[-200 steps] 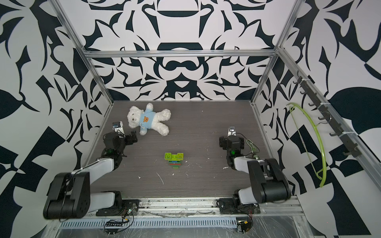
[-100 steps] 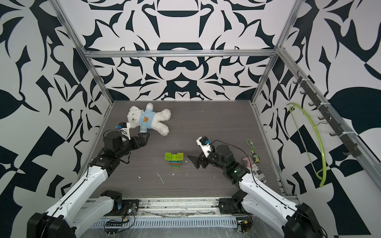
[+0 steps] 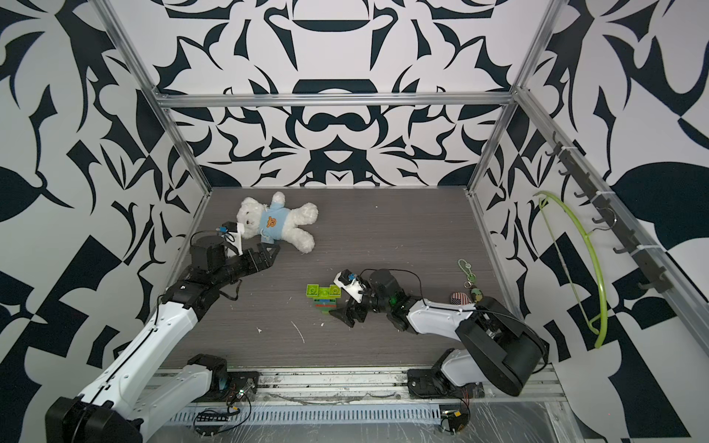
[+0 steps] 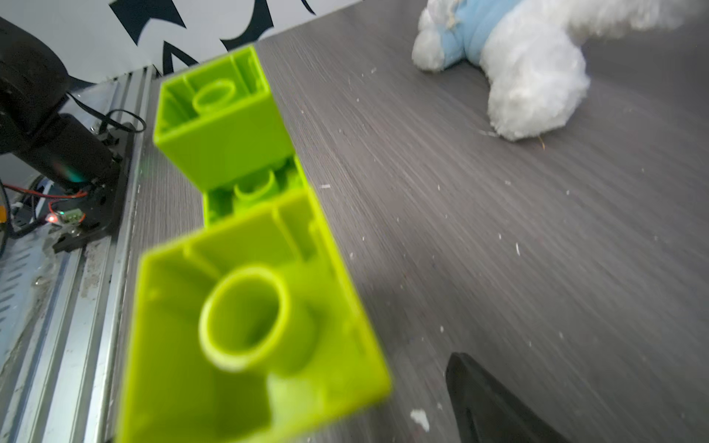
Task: Assemble a carrot with lego
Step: Adjust the lego brick at the center of the board.
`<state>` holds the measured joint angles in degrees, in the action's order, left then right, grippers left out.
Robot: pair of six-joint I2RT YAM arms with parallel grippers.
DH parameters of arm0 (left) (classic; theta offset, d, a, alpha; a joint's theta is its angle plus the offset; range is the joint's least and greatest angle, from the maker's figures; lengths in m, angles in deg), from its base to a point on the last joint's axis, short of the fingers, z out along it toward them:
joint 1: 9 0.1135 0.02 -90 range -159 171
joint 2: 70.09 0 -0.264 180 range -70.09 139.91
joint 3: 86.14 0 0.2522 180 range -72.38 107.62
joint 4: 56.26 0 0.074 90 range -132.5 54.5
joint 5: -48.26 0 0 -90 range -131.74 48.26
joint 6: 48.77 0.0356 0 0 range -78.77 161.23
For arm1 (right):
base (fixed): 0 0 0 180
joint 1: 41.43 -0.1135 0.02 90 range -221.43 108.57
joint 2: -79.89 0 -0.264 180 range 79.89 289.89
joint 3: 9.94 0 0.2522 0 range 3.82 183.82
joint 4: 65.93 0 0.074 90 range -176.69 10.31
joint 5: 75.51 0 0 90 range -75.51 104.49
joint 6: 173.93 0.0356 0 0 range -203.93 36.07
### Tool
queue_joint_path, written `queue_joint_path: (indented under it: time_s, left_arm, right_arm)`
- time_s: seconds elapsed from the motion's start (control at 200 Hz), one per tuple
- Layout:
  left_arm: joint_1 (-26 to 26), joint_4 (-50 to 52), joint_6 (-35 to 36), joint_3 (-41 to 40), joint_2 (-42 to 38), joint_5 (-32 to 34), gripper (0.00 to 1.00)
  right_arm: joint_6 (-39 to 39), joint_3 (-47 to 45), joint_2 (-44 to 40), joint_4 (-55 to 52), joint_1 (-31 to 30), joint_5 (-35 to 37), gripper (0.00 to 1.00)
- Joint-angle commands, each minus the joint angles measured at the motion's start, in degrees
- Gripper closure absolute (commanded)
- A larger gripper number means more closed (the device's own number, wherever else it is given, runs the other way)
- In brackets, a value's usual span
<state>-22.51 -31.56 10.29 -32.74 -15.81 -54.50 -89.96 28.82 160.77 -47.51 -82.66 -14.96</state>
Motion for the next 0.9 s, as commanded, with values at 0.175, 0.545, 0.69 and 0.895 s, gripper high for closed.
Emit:
queue_joint_path:
  time_s: [0.175,0.545,0.69,0.895]
  left_arm:
    - [0.0,3.1,2.9,1.0,-1.3,0.4,0.01]
    - [0.1,3.9,3.6,0.8,-1.1,1.7,0.01]
    - [0.1,4.8,4.1,1.3,-1.2,2.0,0.01]
    - [0.1,5.2,4.1,1.4,-1.9,2.0,0.01]
  right_arm:
    - [2.1,6.0,6.9,13.4,0.2,-8.8,0.31]
    - [15.8,14.5,13.0,4.2,5.6,-20.4,0.67]
    - [17.5,23.5,18.5,-13.2,6.2,-18.8,0.65]
    - [30.8,27.6,26.1,-11.0,8.6,-21.9,0.55]
